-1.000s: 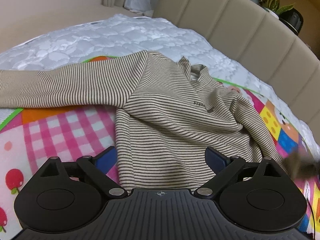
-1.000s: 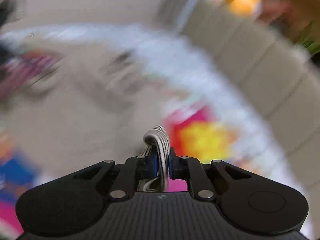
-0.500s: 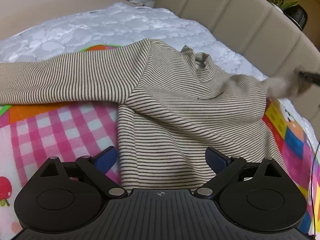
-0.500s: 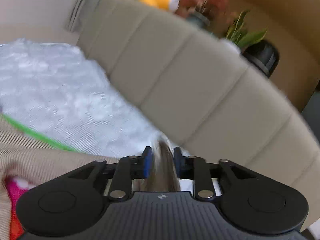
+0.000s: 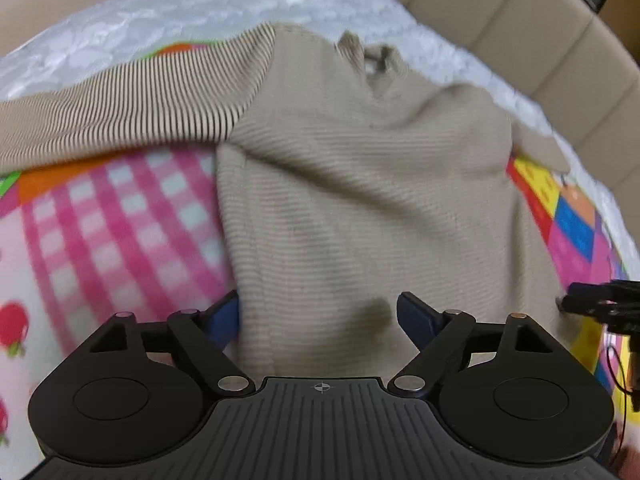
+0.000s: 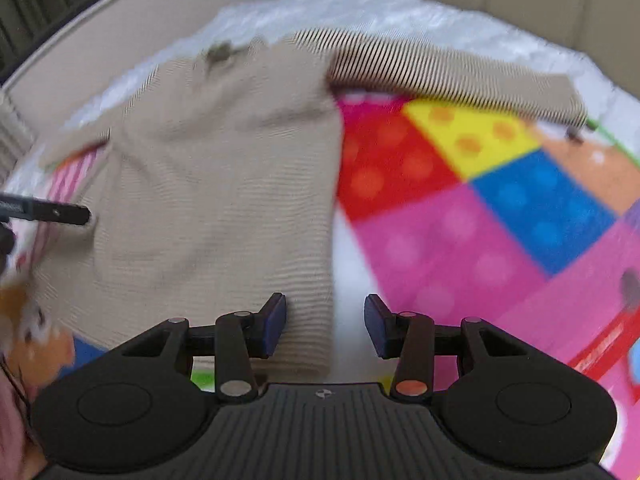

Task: Fold clothes

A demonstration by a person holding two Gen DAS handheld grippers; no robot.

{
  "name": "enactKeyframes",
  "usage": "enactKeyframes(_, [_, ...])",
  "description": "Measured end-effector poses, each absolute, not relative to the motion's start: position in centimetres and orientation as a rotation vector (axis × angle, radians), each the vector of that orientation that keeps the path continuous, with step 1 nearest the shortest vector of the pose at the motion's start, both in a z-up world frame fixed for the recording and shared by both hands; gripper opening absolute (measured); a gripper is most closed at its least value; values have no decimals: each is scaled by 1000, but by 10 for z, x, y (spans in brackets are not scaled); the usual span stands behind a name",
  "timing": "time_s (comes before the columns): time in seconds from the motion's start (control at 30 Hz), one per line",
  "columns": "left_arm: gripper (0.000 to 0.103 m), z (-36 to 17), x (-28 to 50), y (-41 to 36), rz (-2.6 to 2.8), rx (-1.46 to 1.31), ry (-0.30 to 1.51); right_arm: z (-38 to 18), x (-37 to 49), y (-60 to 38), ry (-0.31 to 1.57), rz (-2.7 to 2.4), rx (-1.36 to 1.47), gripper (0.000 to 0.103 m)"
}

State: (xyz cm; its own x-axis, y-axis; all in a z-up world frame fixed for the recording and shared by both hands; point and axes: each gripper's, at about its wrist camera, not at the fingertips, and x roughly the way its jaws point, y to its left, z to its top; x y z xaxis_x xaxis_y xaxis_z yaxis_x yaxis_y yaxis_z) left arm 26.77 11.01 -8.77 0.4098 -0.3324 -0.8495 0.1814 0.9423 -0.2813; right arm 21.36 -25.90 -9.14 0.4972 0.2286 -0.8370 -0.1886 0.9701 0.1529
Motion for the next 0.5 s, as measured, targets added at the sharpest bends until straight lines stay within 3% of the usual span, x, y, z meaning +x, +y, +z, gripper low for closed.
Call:
enactKeyframes(0.03, [87, -87, 262, 108, -330, -131, 1118, -92, 212, -257, 1013, 252, 35, 44])
enactKeyframes(0.1, [87, -88, 249, 100, -350, -72, 1138, -91, 212, -254, 1009, 263, 37, 23])
enactKeyframes(0.13, [86, -89, 244, 96, -354, -49, 1143, -91, 212, -252, 1014, 272, 40, 19])
enactKeyframes(0.2, [76, -91, 237, 91, -330, -5, 1140, -87, 208, -245, 1010, 274, 1, 12])
enactKeyframes(0.27, [62, -91, 233, 88, -293, 33, 1132, -83, 201, -240, 1008, 281, -33, 9])
enactKeyframes(0.33, [37, -88, 229, 91, -277, 29, 1146, -80, 193, -240, 1016, 291, -33, 8])
enactKeyframes(0.4, [29, -86, 223, 94, -283, 14, 1174, -81, 182, -242, 1027, 303, -41, 8])
enactKeyframes(0.5, [29, -85, 208, 96, -301, 18, 1208, -79, 166, -245, 1038, 322, -57, 7])
